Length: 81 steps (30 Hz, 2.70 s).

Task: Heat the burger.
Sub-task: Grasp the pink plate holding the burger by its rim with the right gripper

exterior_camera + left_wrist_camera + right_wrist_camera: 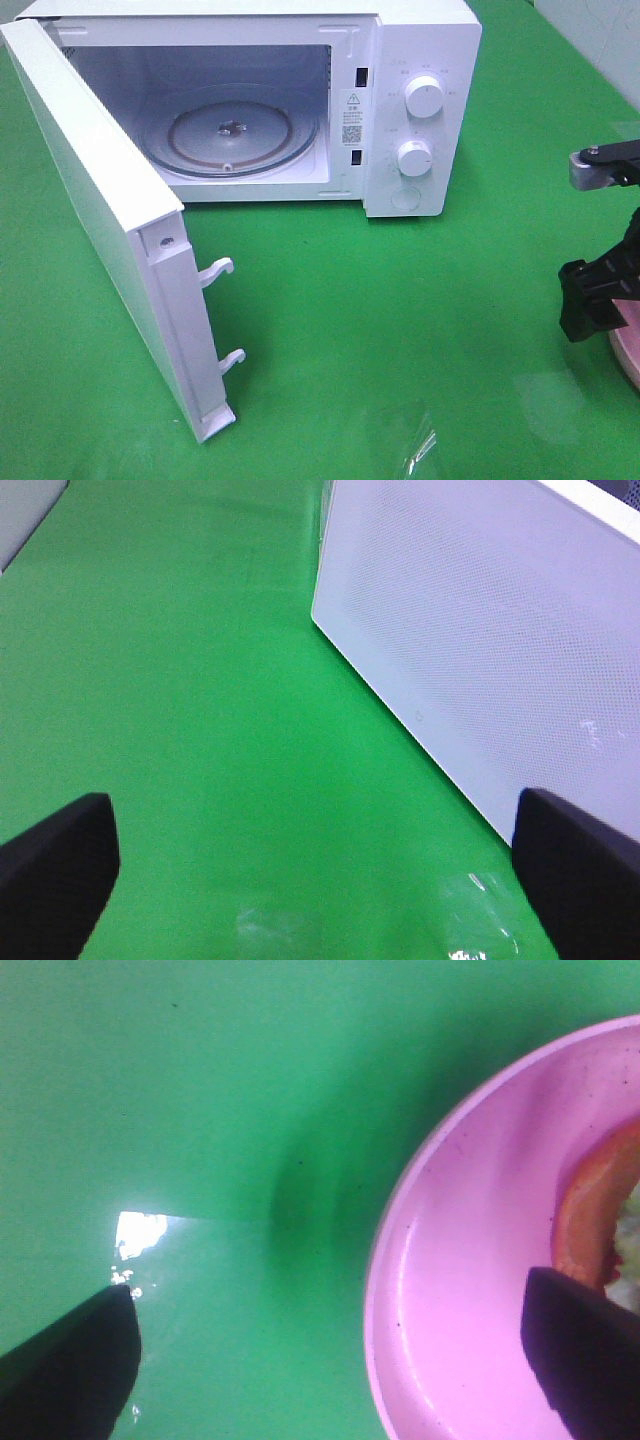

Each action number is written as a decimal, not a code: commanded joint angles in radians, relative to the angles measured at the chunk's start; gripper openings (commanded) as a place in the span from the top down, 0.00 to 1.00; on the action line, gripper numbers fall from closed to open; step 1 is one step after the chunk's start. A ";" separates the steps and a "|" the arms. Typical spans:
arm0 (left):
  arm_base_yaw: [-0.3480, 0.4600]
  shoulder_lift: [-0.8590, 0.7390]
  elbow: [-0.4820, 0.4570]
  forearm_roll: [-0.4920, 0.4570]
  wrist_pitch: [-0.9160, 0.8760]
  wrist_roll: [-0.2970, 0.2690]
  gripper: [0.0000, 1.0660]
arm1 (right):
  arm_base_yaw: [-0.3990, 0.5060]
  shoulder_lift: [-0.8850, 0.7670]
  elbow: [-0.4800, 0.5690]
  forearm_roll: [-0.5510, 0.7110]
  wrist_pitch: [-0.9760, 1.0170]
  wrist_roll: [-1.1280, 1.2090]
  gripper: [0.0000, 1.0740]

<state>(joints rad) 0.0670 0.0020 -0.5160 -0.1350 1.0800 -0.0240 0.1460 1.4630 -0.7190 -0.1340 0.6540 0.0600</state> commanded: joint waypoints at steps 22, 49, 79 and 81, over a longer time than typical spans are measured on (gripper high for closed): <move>0.003 -0.001 0.001 0.004 -0.015 0.003 0.05 | -0.064 0.262 -0.004 -0.012 -0.106 -0.010 0.15; 0.003 -0.001 0.001 0.004 -0.015 0.003 0.05 | -0.064 0.353 -0.004 -0.197 -0.153 0.137 0.87; 0.003 -0.001 0.001 0.004 -0.015 0.003 0.05 | 0.040 0.279 -0.004 -0.298 -0.076 0.278 1.00; 0.003 -0.001 0.001 0.004 -0.015 0.003 0.05 | 0.057 0.279 -0.004 -0.321 -0.061 0.299 1.00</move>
<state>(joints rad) 0.0670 0.0020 -0.5160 -0.1350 1.0800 -0.0240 0.1790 1.7490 -0.7290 -0.4260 0.5860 0.3340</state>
